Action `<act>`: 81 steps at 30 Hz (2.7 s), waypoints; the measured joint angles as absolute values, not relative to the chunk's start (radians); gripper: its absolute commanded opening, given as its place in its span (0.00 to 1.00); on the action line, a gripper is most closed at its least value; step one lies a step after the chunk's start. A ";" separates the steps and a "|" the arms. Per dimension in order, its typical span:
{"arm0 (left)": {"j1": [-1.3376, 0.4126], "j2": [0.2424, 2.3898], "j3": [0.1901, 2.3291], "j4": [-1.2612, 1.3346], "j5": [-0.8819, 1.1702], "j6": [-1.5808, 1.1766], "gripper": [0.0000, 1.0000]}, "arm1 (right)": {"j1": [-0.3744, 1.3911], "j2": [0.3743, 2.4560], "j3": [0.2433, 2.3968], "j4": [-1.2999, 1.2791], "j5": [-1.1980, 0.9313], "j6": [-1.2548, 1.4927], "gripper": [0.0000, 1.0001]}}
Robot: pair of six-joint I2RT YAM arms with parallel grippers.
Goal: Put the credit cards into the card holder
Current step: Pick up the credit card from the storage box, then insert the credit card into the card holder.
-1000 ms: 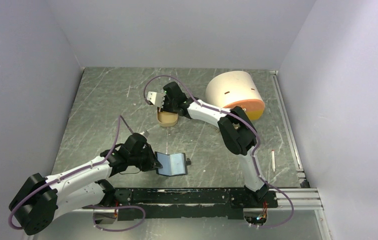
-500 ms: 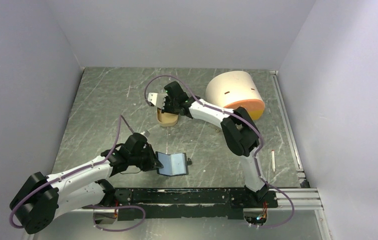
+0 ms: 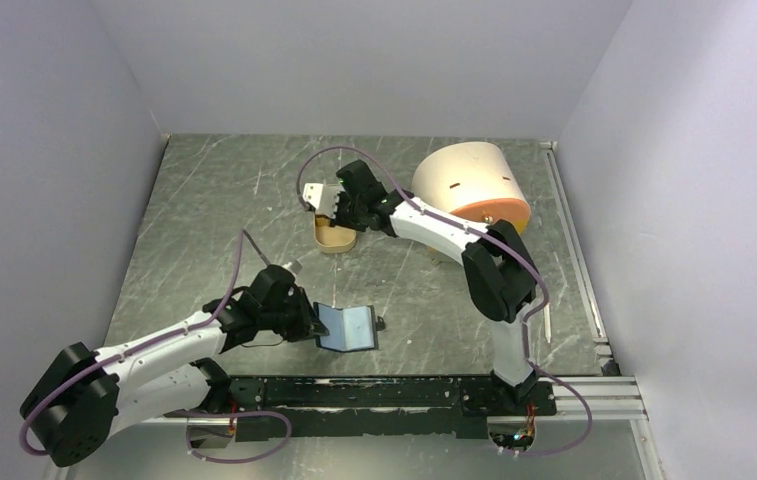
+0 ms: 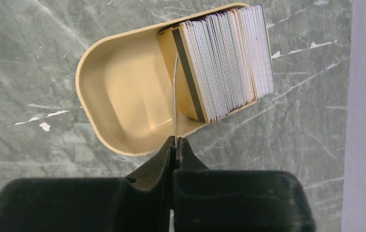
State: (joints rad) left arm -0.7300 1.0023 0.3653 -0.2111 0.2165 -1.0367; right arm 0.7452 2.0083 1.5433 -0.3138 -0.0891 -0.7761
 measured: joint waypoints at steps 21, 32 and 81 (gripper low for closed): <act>-0.730 1.129 0.365 -0.015 0.316 -1.049 0.15 | 0.838 1.512 1.265 -0.412 0.008 0.099 0.00; -0.730 1.173 0.358 0.129 0.327 -1.054 0.24 | 0.839 1.143 0.881 -0.337 -0.070 0.454 0.00; -0.776 1.282 0.329 0.097 0.310 -1.086 0.15 | 0.861 1.218 0.286 0.279 -0.178 0.969 0.04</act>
